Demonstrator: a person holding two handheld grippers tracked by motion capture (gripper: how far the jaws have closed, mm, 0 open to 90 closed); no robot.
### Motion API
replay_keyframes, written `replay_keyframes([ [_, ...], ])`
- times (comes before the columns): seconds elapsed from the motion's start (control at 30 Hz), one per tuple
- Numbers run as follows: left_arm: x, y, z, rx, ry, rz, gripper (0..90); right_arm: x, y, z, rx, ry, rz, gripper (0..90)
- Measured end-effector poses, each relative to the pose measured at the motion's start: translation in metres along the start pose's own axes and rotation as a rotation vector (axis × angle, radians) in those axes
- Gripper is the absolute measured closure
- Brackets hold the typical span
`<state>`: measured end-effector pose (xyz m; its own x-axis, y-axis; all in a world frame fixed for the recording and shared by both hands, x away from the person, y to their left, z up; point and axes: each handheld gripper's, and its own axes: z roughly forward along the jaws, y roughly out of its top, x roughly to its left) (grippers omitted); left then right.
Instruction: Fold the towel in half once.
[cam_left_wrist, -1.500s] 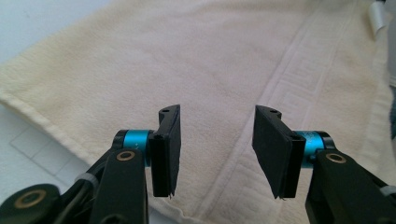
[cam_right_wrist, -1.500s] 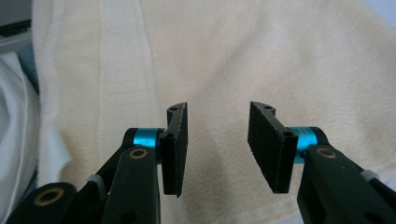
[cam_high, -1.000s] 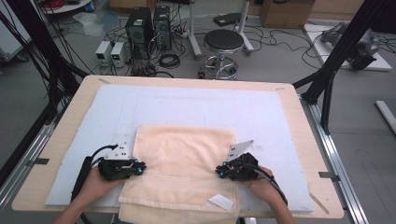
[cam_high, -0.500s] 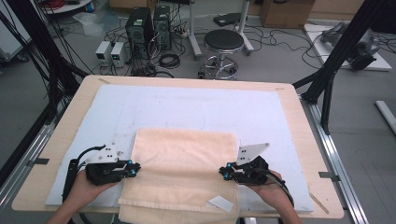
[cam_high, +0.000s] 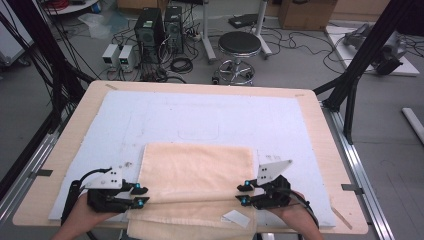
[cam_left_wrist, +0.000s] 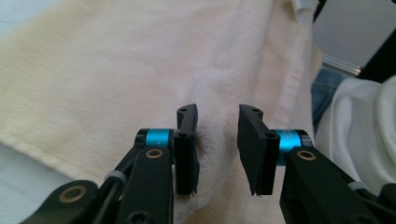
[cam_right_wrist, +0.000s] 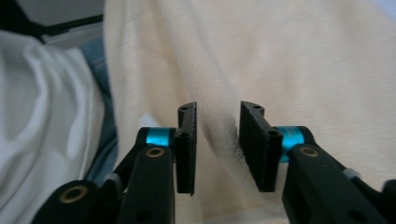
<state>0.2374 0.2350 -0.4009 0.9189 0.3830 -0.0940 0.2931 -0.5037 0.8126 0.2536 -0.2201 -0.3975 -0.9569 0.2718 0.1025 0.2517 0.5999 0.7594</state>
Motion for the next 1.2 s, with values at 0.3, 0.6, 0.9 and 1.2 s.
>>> replay_keyframes([
  [0.3,0.046,0.015,0.01,-0.07,0.157,-0.055,57.6,-0.036,0.01,0.0,-0.019,-0.048,0.038,55.2],
  [0.6,0.077,0.015,0.032,-0.029,0.25,-0.117,50.4,-0.072,0.004,0.005,0.025,-0.213,0.092,51.9],
  [0.9,0.116,0.014,0.044,-0.02,0.334,-0.246,41.9,-0.108,0.004,0.017,0.045,-0.322,0.121,44.9],
  [1.2,0.127,0.01,0.061,0.065,0.295,-0.272,46.7,-0.131,-0.007,0.032,0.063,-0.273,0.178,46.9],
])
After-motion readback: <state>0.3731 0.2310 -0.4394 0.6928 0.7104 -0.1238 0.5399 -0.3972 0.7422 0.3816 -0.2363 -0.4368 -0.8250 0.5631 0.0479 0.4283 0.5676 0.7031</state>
